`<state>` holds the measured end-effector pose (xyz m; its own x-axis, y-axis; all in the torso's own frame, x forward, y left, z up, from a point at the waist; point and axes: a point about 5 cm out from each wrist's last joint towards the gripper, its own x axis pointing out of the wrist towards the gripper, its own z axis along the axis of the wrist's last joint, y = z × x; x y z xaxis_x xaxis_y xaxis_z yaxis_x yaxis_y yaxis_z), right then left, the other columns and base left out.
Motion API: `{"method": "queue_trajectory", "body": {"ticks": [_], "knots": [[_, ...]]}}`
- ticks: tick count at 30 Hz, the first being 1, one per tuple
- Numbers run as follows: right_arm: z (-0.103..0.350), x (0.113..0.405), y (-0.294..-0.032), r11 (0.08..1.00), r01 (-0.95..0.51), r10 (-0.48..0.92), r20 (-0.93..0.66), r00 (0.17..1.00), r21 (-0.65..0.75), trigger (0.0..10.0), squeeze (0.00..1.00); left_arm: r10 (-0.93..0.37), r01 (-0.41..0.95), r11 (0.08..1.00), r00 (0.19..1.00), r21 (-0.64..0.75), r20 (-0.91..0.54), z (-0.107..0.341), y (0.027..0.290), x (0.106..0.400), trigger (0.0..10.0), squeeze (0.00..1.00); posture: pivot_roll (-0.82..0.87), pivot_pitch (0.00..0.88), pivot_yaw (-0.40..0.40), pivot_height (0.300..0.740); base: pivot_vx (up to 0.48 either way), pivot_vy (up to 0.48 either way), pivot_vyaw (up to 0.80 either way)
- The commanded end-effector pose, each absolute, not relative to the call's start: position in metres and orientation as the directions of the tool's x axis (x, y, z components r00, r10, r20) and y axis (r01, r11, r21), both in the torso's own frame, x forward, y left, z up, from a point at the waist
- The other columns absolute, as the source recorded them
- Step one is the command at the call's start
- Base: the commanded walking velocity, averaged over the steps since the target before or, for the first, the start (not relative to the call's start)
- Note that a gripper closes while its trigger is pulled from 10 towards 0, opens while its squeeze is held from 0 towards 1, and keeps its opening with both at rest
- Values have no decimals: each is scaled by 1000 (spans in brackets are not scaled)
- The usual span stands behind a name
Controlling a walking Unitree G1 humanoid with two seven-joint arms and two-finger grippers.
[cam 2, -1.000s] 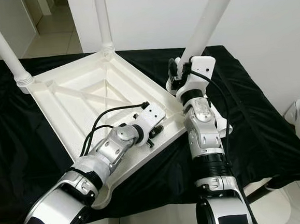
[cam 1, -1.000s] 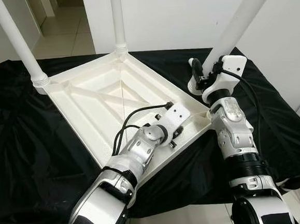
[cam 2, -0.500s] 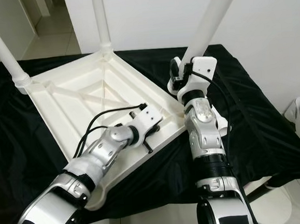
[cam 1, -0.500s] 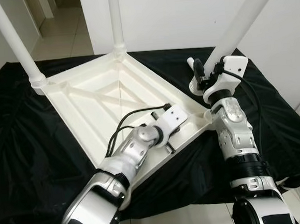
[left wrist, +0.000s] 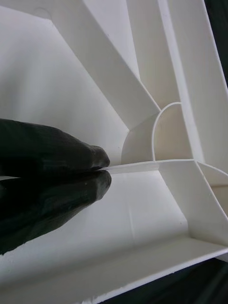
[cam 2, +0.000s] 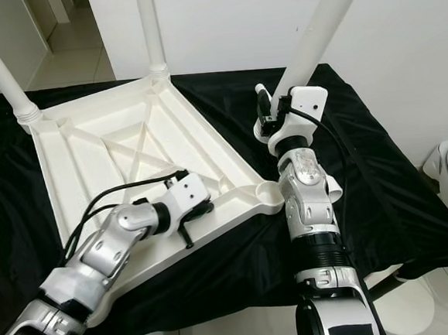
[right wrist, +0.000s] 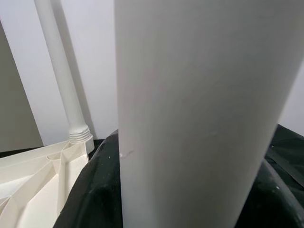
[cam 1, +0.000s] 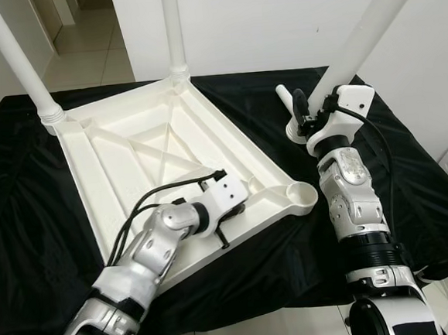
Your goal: Building children table
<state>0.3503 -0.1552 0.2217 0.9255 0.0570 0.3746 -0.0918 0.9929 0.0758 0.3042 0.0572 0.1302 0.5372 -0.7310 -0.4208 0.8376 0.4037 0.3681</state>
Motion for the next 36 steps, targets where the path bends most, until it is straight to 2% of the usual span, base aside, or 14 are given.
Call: {"method": "queue_trajectory", "body": {"ticks": [1, 3, 4, 5, 10, 11, 13, 14, 22, 23, 24, 25, 28, 36], "knots": [[225, 350, -154, 994, -97, 66, 395, 916, 60, 10000, 0, -673, 849, 383, 526, 364, -520, 112, 73, 297, 0, 0, 59, 0, 30, 740, 0, 0, 0], [226, 350, -154, 993, -99, 67, 396, 916, 59, 10000, 0, -665, 849, 374, 526, 374, -530, 111, 76, 295, 0, 0, 59, 0, 30, 740, 0, 0, 0], [226, 350, -153, 993, -100, 69, 396, 916, 58, 10000, 0, -657, 849, 360, 524, 386, -542, 110, 77, 294, 8275, 0, 61, 0, 27, 740, 0, 0, 0], [226, 350, -153, 993, -103, 73, 396, 915, 57, 10000, 0, -658, 848, 337, 523, 410, -542, 111, 77, 294, 10000, 0, 61, 0, 26, 740, 0, 0, 0], [226, 351, -151, 993, -109, 79, 396, 915, 54, 10000, 0, -674, 866, 300, 490, 400, -554, 114, 75, 292, 10000, 0, 60, 0, 24, 740, 0, 0, 0], [226, 351, -151, 992, -112, 83, 395, 915, 51, 10000, 0, -694, 882, 279, 459, 380, -555, 117, 70, 289, 10000, 714, 61, 0, 25, 740, 0, 0, 0], [227, 351, -151, 992, -113, 84, 395, 915, 50, 10000, 0, -701, 885, 271, 452, 380, -552, 118, 68, 289, 10000, 714, 62, 0, 25, 740, 0, 0, 0], [227, 351, -151, 992, -113, 85, 394, 915, 49, 10000, 0, -714, 894, 254, 430, 369, -552, 120, 67, 287, 10000, 1000, 63, 0, 25, 740, 0, 0, 0], [223, 350, -151, 992, -118, 91, 382, 920, 49, 10000, 0, -782, 913, 219, 375, 344, -498, 135, 58, 279, 10000, 1000, 72, 6, 19, 740, 0, 0, 0], [222, 350, -151, 991, -122, 94, 379, 921, 49, 10000, 0, -800, 915, 220, 367, 338, -474, 139, 55, 278, 10000, 141, 72, 8, 19, 740, 0, 0, 0], [222, 350, -151, 991, -122, 94, 379, 921, 49, 10000, 0, -800, 915, 220, 367, 338, -474, 139, 55, 278, 10000, 141, 72, 8, 19, 740, 0, 0, 0], [220, 349, -150, 990, -132, 104, 373, 922, 49, 10000, 0, -827, 917, 237, 364, 321, -428, 149, 49, 277, 10000, 0, 76, 15, 13, 740, 0, 0, 0], [220, 349, -149, 989, -139, 111, 370, 922, 48, 10000, 0, -838, 918, 247, 363, 309, -407, 154, 46, 277, 10000, 0, 76, 15, 12, 740, 0, 0, 0], [219, 346, -142, 980, -192, 157, 371, 915, 57, 10000, 0, -879, 900, 371, 420, 230, -225, 183, 29, 286, 10000, 0, 78, 26, 2, 740, 0, 0, 0]]}}
